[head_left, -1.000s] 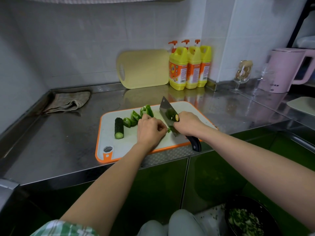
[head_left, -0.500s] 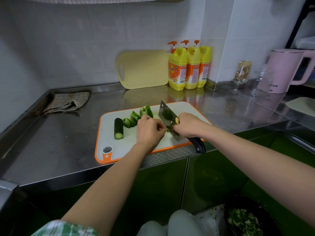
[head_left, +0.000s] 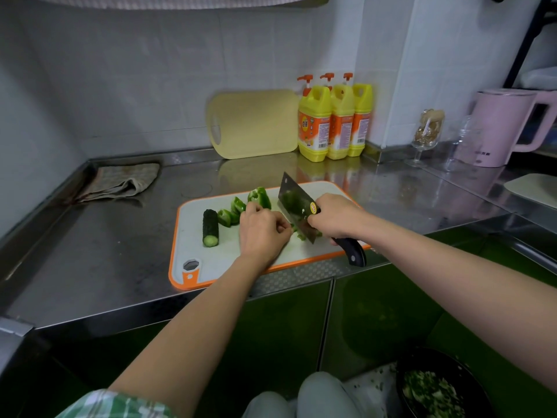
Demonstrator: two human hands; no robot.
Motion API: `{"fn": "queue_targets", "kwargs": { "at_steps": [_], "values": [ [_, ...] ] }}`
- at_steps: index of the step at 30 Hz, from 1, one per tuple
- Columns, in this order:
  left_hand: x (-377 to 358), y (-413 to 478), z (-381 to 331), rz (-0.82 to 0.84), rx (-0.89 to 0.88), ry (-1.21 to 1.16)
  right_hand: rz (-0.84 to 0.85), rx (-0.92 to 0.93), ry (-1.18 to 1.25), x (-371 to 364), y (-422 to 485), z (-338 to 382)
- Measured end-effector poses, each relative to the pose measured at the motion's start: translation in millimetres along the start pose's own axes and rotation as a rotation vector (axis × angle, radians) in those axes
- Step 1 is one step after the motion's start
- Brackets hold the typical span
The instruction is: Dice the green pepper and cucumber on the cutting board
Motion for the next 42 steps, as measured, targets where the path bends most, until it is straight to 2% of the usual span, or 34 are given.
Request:
{"fn": "queue_targets", "kwargs": {
  "at_steps": [6, 23, 30, 35, 42],
  "values": [
    [-3.1, 1.6, -0.1, 0.013, 0.007, -0.001, 0.011, -0.007, -0.099, -11.0, -0.4, 5.0],
    [-5.8, 4.1, 2.4, 0.035, 0.02, 0.008, 0.025, -0.002, -0.185, -7.7, -7.1, 12.3],
    [-11.8, 7.3, 7.4, 0.051, 0.039, -0.016, 0.027, -0.035, -0.13, -8.8, 1.8, 18.0],
    [-14.1, 7.4, 9.3, 0.052, 0.039, -0.016, -0.049, -0.026, -0.08, -21.0, 5.9, 13.9],
    [-13.6, 7.6, 6.8, 0.057, 0.072, -0.002, 0.071, -0.009, -0.176, -3.6, -2.1, 19.2]
  ]
}}
Point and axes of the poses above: each hand's wrist, its own y-axis towards the middle knuckle, its own x-axis out of the back of the hand, z = x × y, the point moved 1 cm from there along y, towards the middle knuckle, and after that the axes turned 6 degrees about y, right-handed, at the moved point
